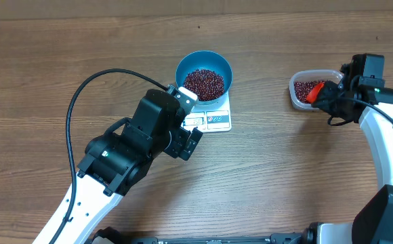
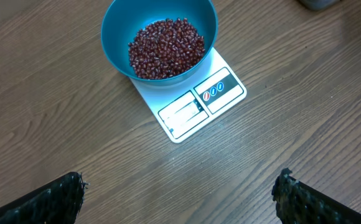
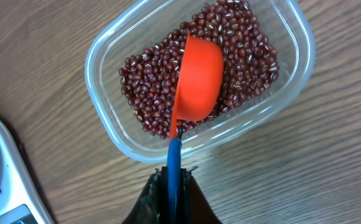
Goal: Scoop item into bowl and weigh 150g on scale
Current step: 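Lay the scoop down in the tub and open the right gripper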
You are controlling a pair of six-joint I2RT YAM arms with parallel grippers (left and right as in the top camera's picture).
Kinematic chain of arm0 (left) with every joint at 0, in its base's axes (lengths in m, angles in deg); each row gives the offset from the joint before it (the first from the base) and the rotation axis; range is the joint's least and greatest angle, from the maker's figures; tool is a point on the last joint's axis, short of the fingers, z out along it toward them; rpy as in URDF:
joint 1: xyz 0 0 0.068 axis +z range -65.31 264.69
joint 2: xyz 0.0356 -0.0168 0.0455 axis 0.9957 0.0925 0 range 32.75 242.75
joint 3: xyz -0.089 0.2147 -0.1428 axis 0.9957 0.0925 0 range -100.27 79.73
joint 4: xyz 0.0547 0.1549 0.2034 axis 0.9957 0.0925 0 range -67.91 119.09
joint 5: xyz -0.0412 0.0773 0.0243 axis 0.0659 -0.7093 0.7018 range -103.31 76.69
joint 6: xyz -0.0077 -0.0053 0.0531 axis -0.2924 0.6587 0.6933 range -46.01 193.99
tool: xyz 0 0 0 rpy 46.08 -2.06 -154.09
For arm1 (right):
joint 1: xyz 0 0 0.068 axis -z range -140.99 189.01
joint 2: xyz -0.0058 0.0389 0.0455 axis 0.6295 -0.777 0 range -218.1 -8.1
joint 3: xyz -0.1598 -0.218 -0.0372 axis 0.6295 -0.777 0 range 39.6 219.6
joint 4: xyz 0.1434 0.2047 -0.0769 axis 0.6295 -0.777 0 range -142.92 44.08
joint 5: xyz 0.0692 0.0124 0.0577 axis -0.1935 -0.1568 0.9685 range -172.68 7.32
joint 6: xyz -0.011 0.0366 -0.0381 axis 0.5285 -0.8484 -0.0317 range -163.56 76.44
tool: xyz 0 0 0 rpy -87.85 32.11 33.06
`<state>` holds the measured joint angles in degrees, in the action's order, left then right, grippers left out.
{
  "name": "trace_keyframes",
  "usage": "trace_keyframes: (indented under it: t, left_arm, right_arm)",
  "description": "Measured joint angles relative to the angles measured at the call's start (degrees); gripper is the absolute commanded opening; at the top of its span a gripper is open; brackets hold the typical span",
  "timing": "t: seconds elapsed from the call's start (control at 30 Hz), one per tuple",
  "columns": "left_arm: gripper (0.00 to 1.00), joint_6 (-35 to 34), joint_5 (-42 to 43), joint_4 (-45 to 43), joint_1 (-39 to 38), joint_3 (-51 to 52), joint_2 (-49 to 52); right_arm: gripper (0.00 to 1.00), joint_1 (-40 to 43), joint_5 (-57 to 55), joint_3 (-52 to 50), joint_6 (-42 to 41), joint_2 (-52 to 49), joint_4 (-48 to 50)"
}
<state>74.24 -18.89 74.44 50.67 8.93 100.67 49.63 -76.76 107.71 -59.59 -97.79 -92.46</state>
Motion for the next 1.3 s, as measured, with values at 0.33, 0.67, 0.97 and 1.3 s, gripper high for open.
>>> trace_keyframes:
  t: [0.33, 0.67, 0.97, 1.3]
  left_arm:
    - [1.0, 0.0, 0.02, 0.0, 0.0, 0.0, 0.02]
    - [1.0, 0.0, 0.02, 0.0, 0.0, 0.0, 0.02]
    - [0.99, 0.0, 0.02, 0.0, 0.0, 0.0, 0.02]
    - [0.99, 0.0, 0.02, 0.0, 0.0, 0.0, 0.02]
  right_arm:
    - [1.0, 0.0, 0.15, 0.0, -2.86, 0.0, -0.81]
    - [1.0, 0.0, 0.22, 0.02, -3.08, 0.0, -2.01]
    - [1.0, 0.0, 0.04, 0.02, -2.62, 0.0, -3.1]
    - [1.0, -0.11, -0.39, 0.02, 1.57, 0.0, -4.09]
